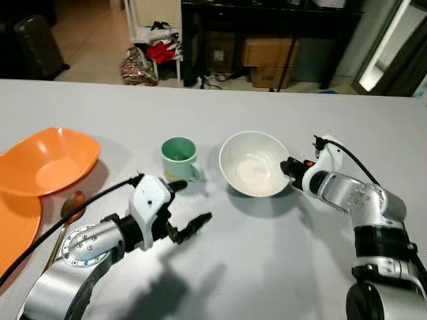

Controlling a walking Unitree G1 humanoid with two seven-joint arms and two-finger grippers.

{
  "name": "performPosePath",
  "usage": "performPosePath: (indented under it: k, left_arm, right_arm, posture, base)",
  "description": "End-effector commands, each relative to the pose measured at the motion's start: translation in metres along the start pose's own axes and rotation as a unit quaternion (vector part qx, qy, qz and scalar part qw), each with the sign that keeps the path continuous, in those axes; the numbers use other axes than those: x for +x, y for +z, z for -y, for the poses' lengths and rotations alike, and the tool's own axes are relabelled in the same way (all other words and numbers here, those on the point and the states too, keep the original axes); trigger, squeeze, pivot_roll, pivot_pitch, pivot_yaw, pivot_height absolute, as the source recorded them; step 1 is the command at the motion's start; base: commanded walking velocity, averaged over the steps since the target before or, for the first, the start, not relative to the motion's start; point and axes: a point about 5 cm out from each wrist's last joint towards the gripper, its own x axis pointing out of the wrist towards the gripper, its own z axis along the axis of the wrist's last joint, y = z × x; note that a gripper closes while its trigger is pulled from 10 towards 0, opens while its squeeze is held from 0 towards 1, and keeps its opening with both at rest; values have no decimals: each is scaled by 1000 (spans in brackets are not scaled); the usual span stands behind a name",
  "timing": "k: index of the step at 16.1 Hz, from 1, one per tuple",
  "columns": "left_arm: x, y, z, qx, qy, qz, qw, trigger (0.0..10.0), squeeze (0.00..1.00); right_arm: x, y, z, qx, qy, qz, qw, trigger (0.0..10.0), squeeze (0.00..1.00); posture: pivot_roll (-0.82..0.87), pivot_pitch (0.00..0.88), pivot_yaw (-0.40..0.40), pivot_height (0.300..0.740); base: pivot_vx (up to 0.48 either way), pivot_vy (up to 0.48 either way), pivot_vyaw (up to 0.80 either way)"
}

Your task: Setting the table

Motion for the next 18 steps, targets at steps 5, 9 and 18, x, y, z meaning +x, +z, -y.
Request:
performPosePath:
  k: [5,9,18]
  left_arm:
    - [-1,2,0,19,5,-6,1000,10000,0]
    - [0,3,0,25,13,-5,1000,10000,0]
    - [3,5,-8,35,46,4,998,10000,0]
  right_arm:
    - [18,13,-4,-6,-10,8,1000,10000,0]
    - [25,12,-10,19,22,-3,1000,10000,298]
    - [21,25,-11,15,56,16,998,10000,1000]
  posture:
    - [95,0,-75,740]
    - [96,0,-79,740]
    - [92,0,-80,740]
  base:
    - [0,0,0]
    - [0,0,0]
    - [0,0,0]
